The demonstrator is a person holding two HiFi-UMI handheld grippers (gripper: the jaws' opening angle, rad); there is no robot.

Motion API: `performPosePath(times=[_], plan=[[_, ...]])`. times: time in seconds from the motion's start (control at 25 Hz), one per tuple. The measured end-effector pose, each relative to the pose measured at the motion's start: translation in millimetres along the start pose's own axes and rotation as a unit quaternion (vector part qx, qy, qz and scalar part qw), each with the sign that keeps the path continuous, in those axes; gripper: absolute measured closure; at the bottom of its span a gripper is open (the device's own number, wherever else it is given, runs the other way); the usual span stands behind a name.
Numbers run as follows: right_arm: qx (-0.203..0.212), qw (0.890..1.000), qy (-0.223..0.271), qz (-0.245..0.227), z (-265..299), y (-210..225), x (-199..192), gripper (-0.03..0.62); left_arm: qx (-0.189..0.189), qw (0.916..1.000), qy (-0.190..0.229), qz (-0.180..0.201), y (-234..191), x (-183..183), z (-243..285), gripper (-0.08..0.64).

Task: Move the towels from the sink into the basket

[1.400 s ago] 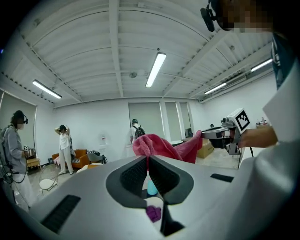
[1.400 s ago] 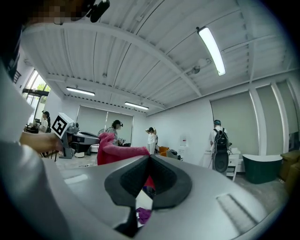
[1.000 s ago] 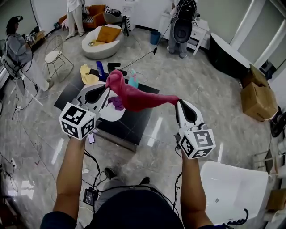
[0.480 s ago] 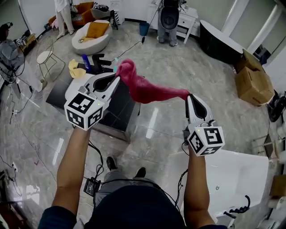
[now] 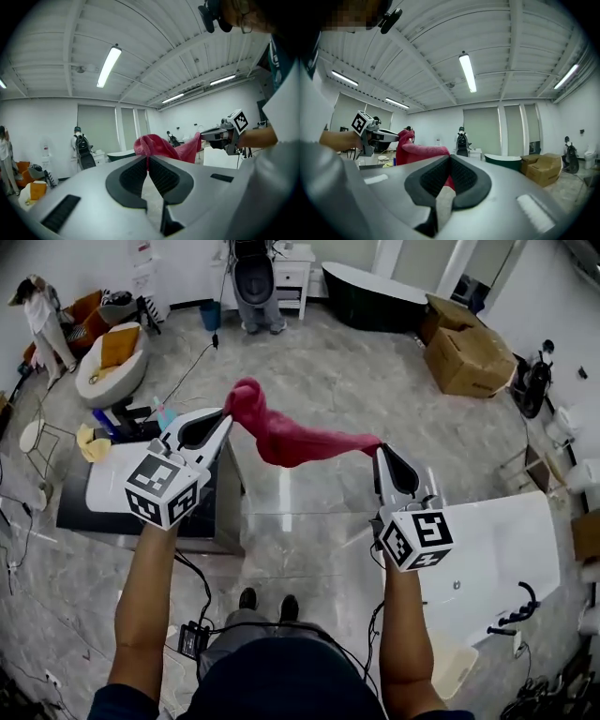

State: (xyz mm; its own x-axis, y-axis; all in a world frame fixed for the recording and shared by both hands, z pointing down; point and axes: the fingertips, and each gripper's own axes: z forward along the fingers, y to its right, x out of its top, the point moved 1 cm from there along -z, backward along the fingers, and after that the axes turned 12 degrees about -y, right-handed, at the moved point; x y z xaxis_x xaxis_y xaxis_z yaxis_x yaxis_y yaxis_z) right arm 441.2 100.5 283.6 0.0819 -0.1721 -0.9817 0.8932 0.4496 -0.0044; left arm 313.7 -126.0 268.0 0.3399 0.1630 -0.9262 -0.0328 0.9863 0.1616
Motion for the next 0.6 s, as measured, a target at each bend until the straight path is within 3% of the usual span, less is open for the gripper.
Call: performPosePath(times=[0.24, 0.6], plan=[[-0.091, 0.996, -0.011, 0.014, -36, 48, -15, 0.578, -0.091, 0.9955, 0.016, 0.019, 39, 17, 61, 0.540], [-0.205, 0.978, -0.016, 0.027, -100, 66, -13, 0.578, -0.199, 0.9778, 0.039, 0.053, 85, 49, 101, 0.540]])
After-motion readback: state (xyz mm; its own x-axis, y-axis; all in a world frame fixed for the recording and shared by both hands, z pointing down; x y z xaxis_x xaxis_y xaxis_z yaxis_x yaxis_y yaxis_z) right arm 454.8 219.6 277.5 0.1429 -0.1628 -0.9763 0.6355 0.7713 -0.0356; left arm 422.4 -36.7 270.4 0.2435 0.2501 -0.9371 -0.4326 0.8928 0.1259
